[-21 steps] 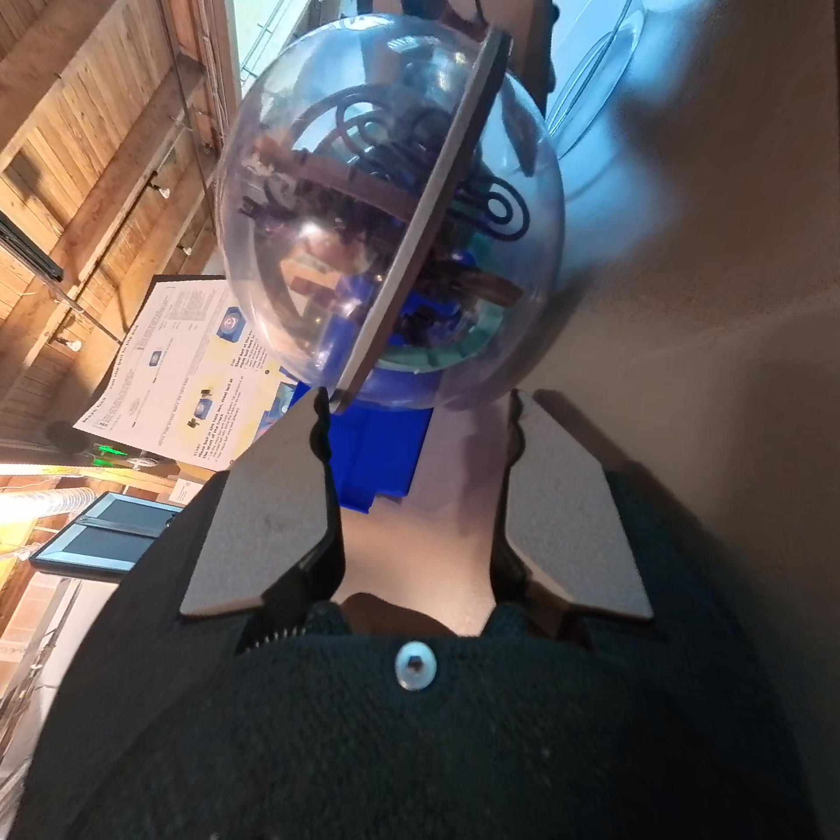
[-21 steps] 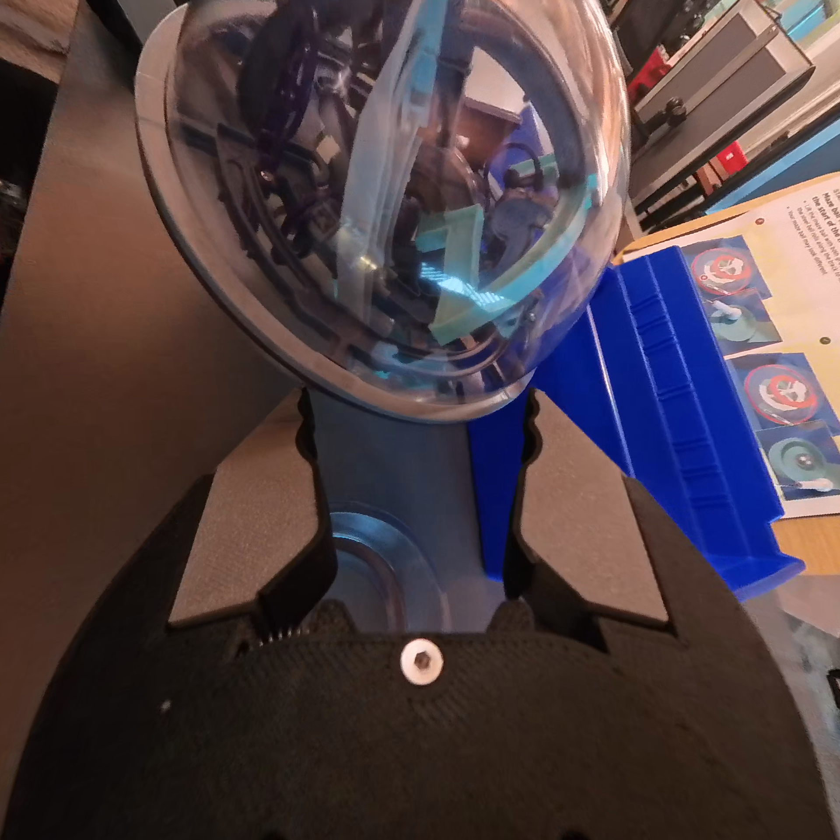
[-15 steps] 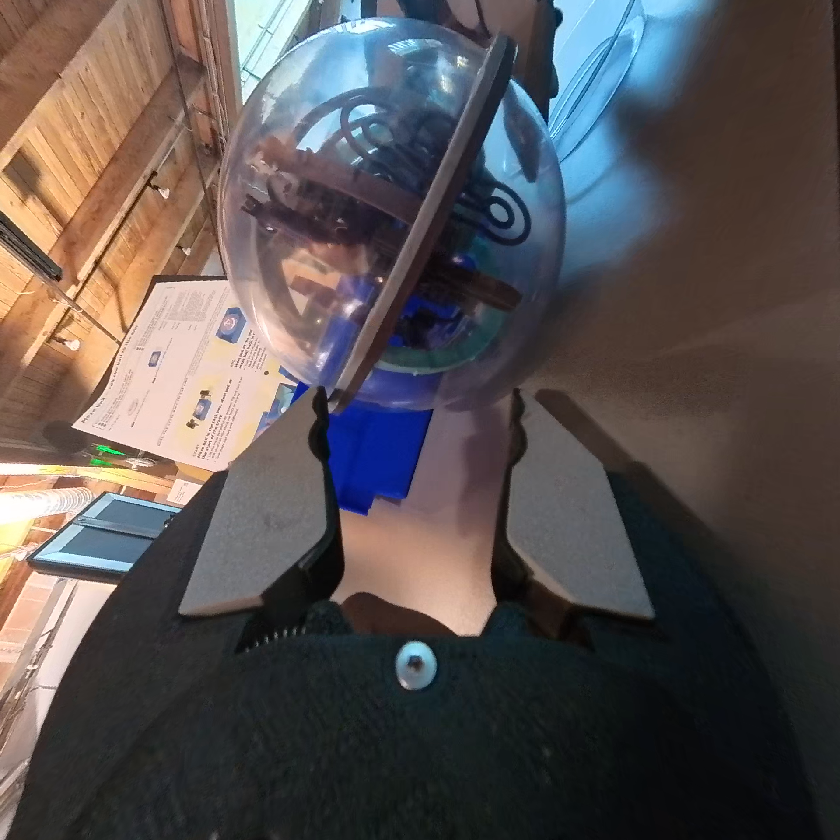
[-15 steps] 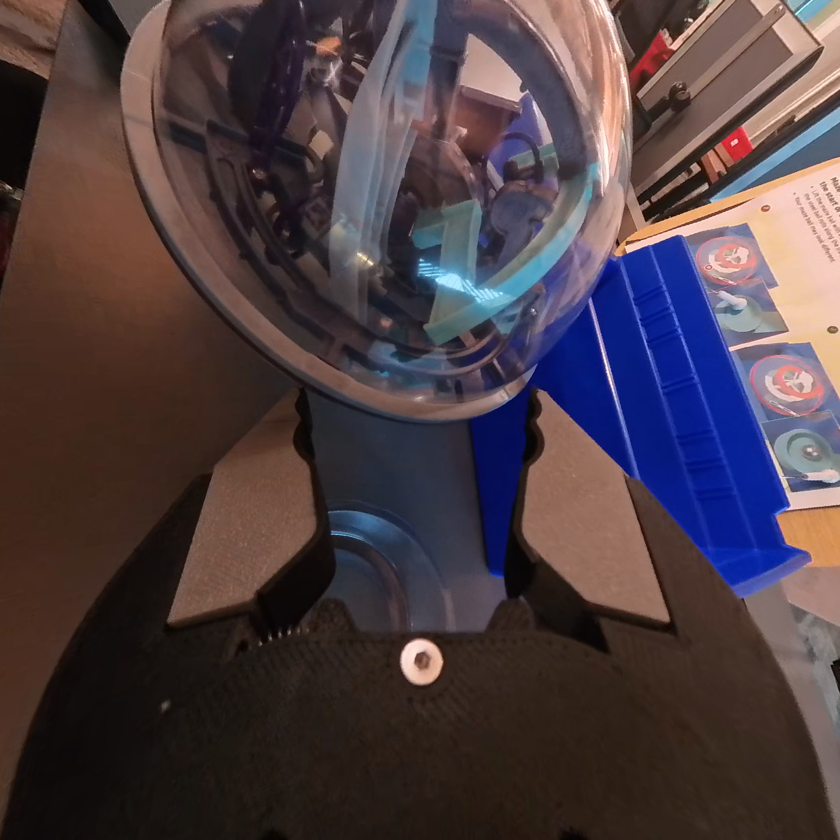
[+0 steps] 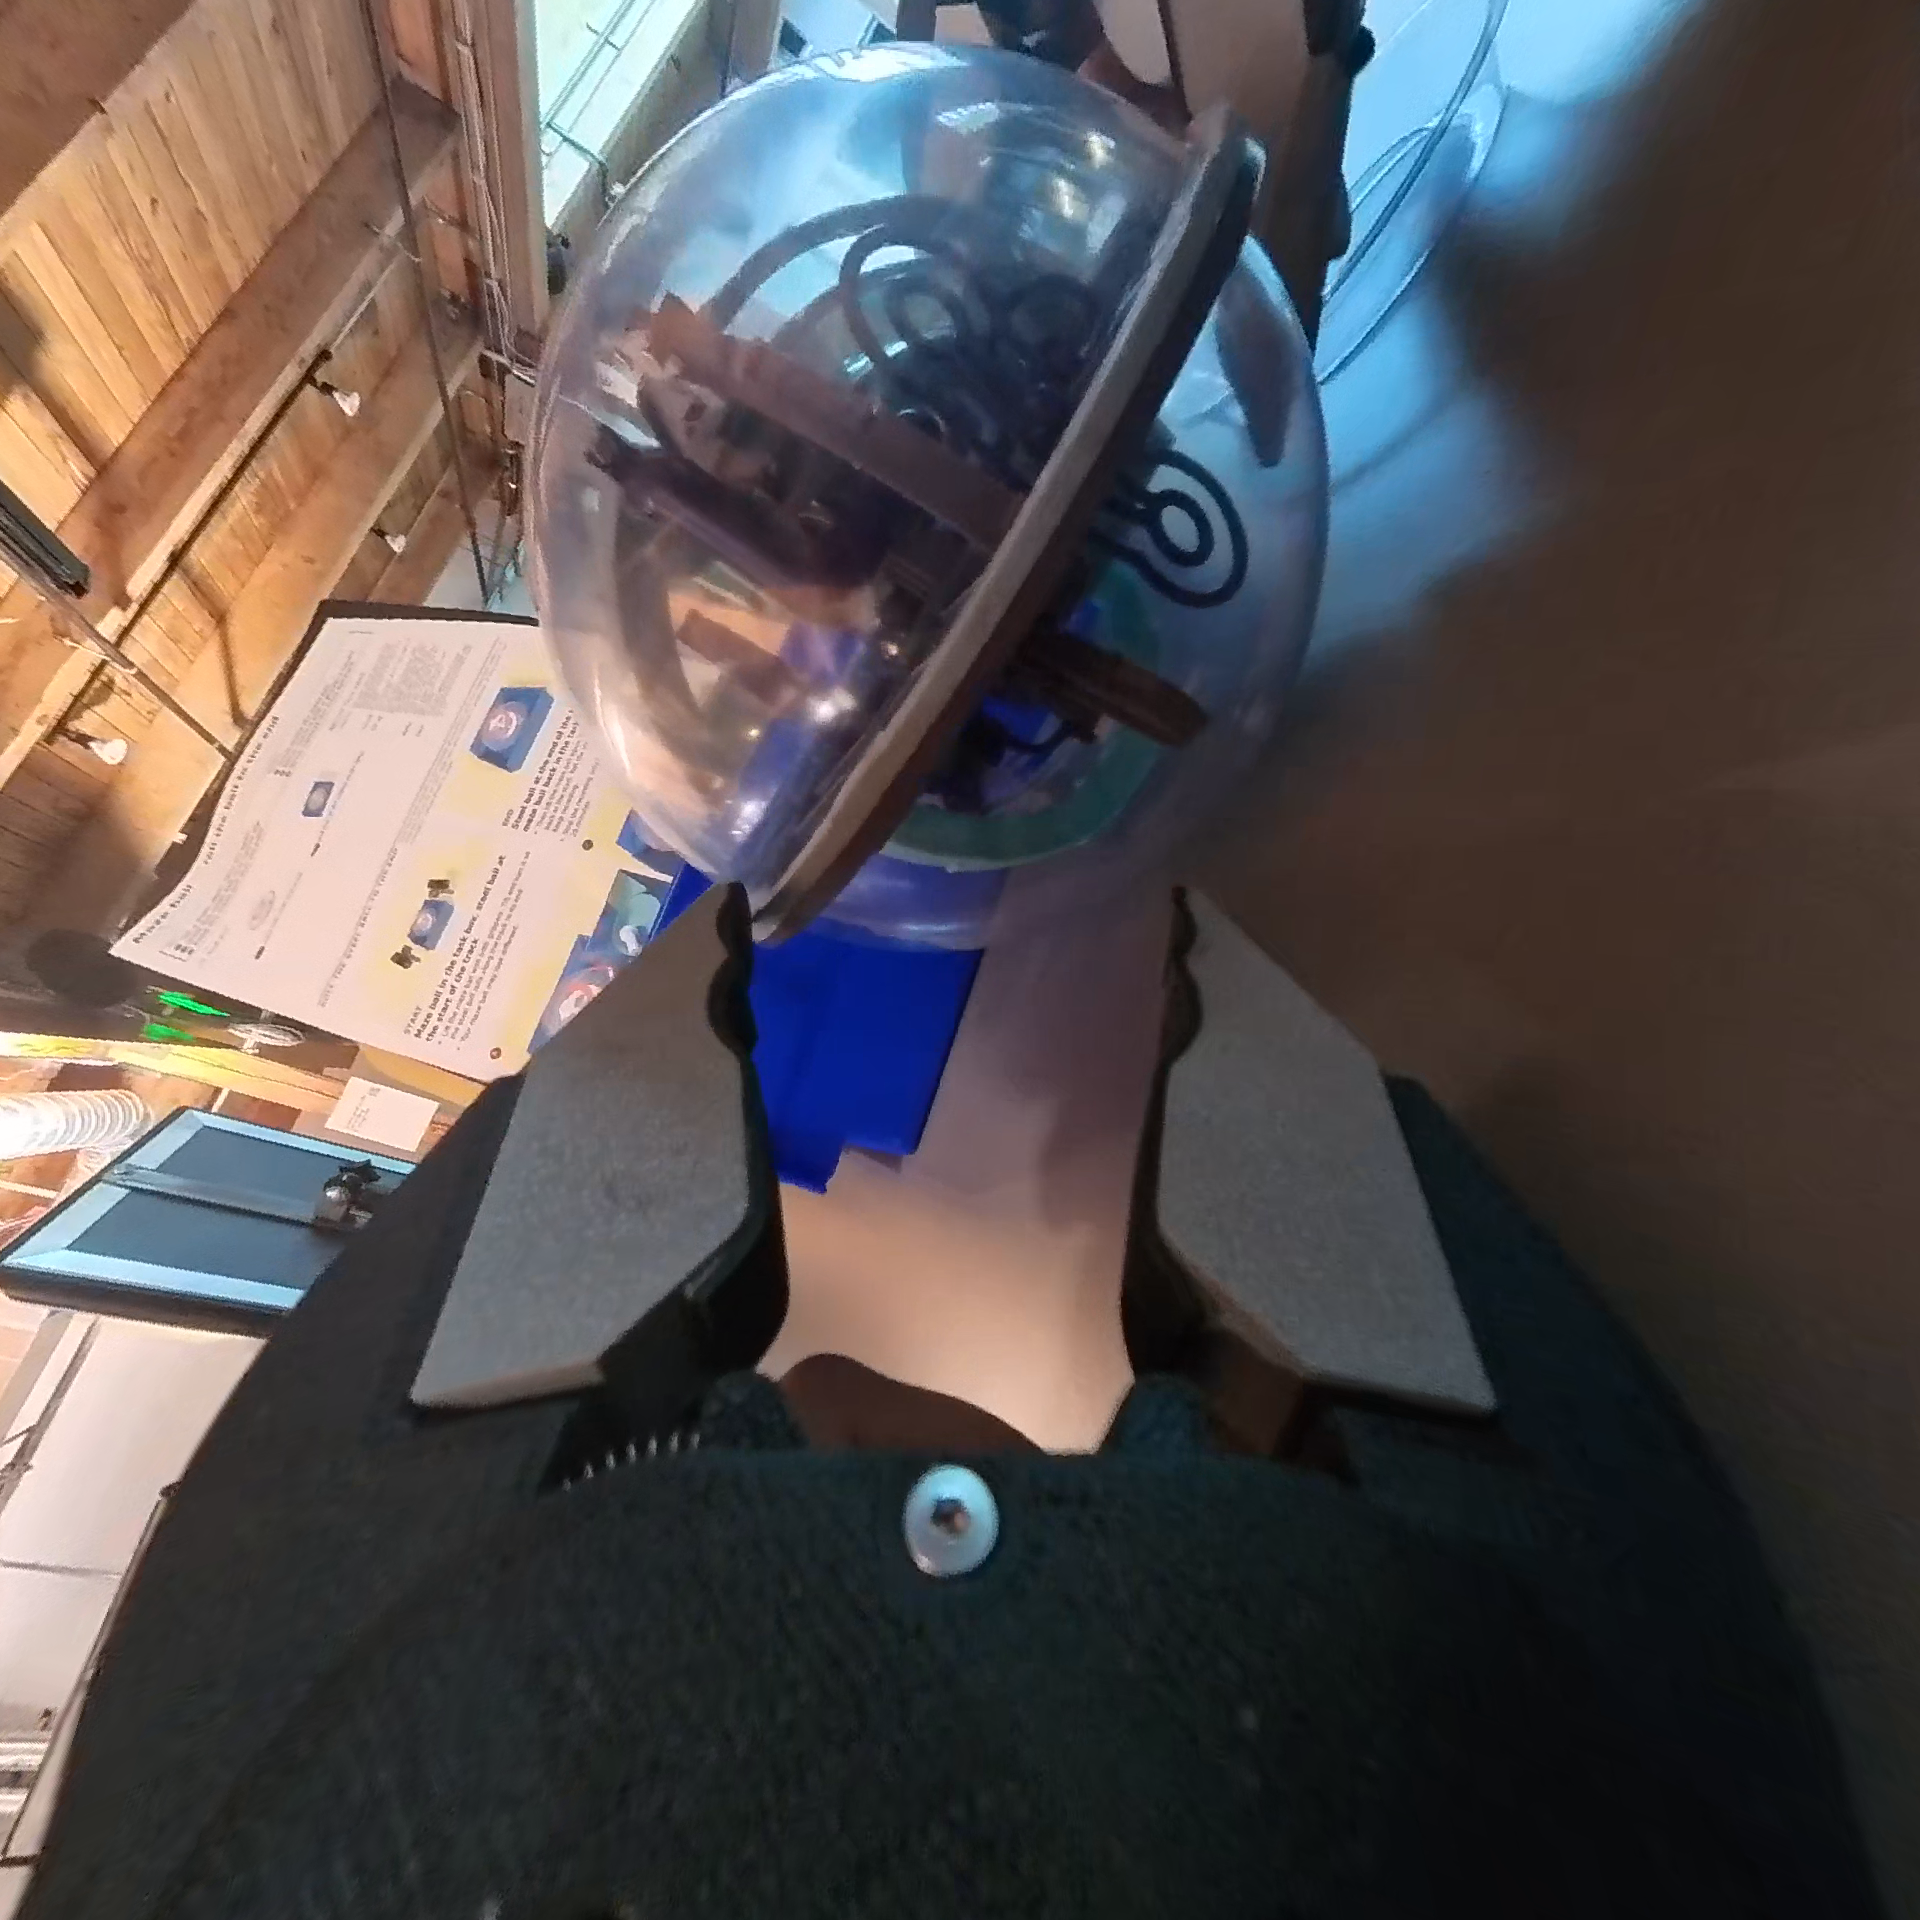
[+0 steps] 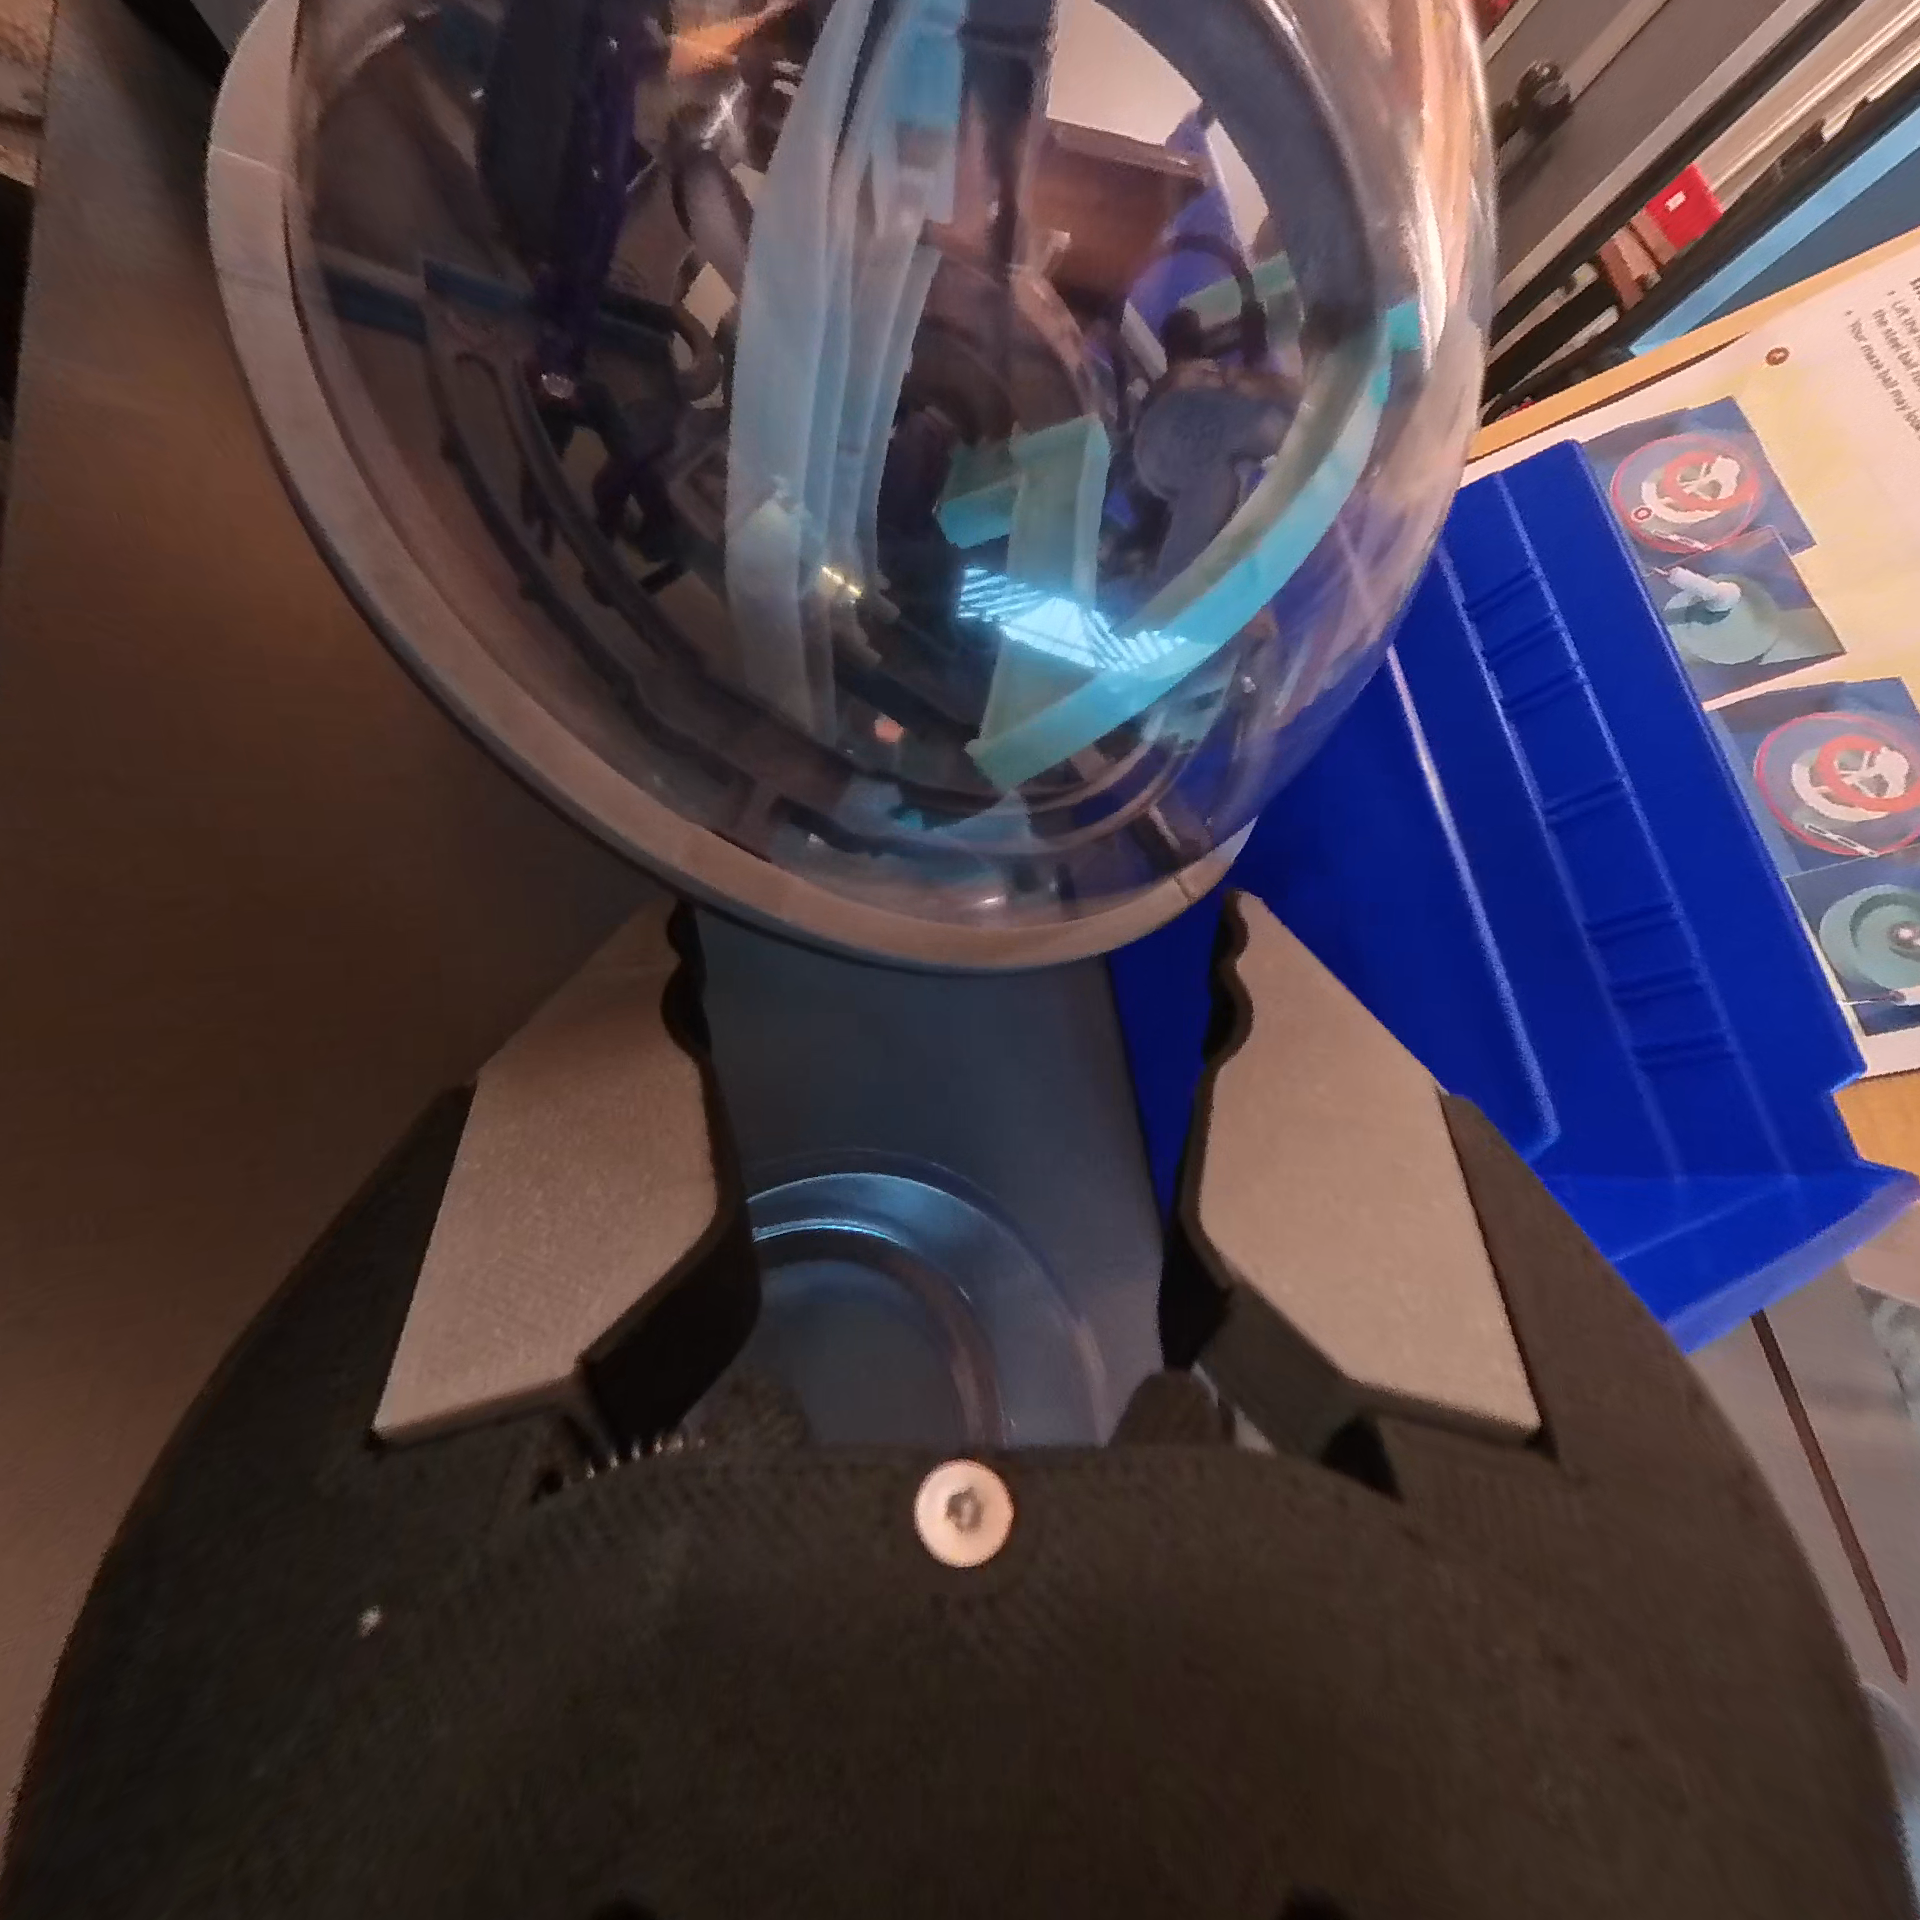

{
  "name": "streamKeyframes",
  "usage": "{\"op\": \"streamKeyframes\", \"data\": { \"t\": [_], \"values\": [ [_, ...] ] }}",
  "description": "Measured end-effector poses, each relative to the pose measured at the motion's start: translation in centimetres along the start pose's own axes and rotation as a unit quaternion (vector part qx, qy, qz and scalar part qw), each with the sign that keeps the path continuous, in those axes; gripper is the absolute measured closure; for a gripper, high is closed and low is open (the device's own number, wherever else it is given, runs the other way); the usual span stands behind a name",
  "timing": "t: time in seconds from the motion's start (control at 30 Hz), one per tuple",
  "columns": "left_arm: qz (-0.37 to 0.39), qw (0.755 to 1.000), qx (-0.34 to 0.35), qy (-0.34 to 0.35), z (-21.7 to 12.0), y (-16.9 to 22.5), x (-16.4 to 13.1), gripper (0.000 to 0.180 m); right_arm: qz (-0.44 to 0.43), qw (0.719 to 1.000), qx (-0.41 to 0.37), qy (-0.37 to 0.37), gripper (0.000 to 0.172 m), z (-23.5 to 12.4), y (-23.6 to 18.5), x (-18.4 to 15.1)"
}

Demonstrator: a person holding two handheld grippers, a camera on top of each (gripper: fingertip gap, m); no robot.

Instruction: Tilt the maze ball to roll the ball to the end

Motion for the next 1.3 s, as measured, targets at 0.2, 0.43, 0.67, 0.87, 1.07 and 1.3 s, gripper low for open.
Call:
{"op": "streamKeyframes", "data": {
  "t": [0.2,0.43,0.67,0.87,1.07,1.3],
  "values": [
    [0.003,1.0,0.011,-0.002,0.2,-0.6,0.2,0.102,0.003,1.0,0.006,-0.004,0.074,0.2,-0.3,0.2],
    [0.007,1.0,0.006,-0.013,0.5,-0.7,0.3,0.092,0.013,1.0,0.018,-0.005,0.069,0.4,-0.7,0.4],
    [-0.019,1.0,0.004,-0.009,0.4,-0.7,0.4,0.087,0.013,1.0,0.017,-0.019,0.045,1.4,-1.2,1.4],
    [-0.076,0.997,0.002,0.008,-0.4,-0.3,1.4,0.085,0.045,0.998,0.048,-0.012,0.035,1.7,-1.9,2.1],
    [-0.097,0.995,0.005,0.007,-1.3,0.5,2.9,0.084,0.047,0.994,0.094,0.004,0.035,1.3,-2.8,2.2],
    [-0.097,0.995,-0.006,0.025,-2.0,0.5,4.0,0.088,0.053,0.987,0.152,-0.003,0.035,1.2,-3.4,1.9]
  ]
}}
Point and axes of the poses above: each gripper's, where its closed fingertips meet, z out along the fingers, x out of its top, y = z × x across the jaws, the point moved 1 cm from there along -z, back along the fingers, and after that the axes turned 10 degrees about -x, right-handed, at the moved point
